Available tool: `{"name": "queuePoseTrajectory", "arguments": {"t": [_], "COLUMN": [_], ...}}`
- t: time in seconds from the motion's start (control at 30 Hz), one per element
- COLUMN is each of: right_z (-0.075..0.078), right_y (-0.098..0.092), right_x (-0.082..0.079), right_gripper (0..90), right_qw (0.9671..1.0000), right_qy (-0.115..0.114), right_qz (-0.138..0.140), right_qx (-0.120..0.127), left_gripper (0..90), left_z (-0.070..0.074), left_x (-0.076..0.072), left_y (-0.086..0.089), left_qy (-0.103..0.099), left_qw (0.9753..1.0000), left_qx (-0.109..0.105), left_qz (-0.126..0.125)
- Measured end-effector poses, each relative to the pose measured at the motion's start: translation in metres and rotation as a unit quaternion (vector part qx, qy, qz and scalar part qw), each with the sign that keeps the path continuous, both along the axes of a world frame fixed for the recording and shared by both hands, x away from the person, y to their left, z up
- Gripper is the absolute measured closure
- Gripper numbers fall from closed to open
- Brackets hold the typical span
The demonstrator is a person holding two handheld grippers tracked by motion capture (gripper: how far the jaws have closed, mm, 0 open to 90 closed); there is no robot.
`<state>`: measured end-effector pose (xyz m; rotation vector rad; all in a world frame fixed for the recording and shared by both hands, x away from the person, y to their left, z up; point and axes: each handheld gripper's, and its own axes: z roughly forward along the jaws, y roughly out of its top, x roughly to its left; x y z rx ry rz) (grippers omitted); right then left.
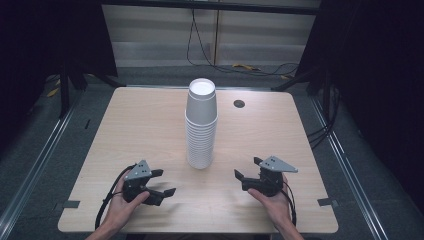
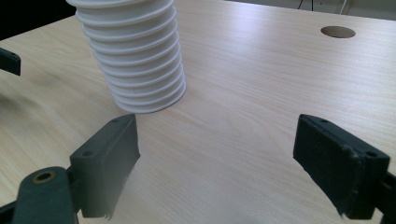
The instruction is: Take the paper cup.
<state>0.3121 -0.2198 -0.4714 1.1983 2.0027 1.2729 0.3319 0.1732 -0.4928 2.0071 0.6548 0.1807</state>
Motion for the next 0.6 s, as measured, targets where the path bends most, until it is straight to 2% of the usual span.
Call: {"name": "queuePoseTrajectory", "arguments": {"t": [0.2,0.37,0.4,0.53,0.6], "right_z": [0.003,0.009,0.011,0.016,0.018], "right_y": [0.002,0.007,0.008,0.014,0.016], "right_x": [-0.001,0.000,0.001,0.005,0.006], "right_gripper": [16.6,15.2,14.8,15.2,17.2], "right_qw": [0.9999,0.9997,0.9995,0.9987,0.9985], "right_qy": [-0.001,-0.003,-0.005,0.001,0.012], "right_qz": [0.010,0.025,0.031,0.050,0.052], "right_qx": [0.004,0.005,0.007,0.008,0.011], "left_gripper": [16.2,15.9,15.8,15.8,15.8], "left_z": [0.000,0.000,0.000,0.002,0.002], "left_x": [0.001,0.002,0.002,0.001,-0.001], "left_y": [0.001,0.001,0.001,0.000,0.000], "left_qy": [-0.001,-0.001,-0.008,-0.012,-0.014], "left_qw": [1.0000,1.0000,1.0000,0.9999,0.9999], "left_qx": [0.003,0.000,0.003,-0.002,0.000], "left_qz": [0.006,0.006,0.001,-0.001,-0.005]}}
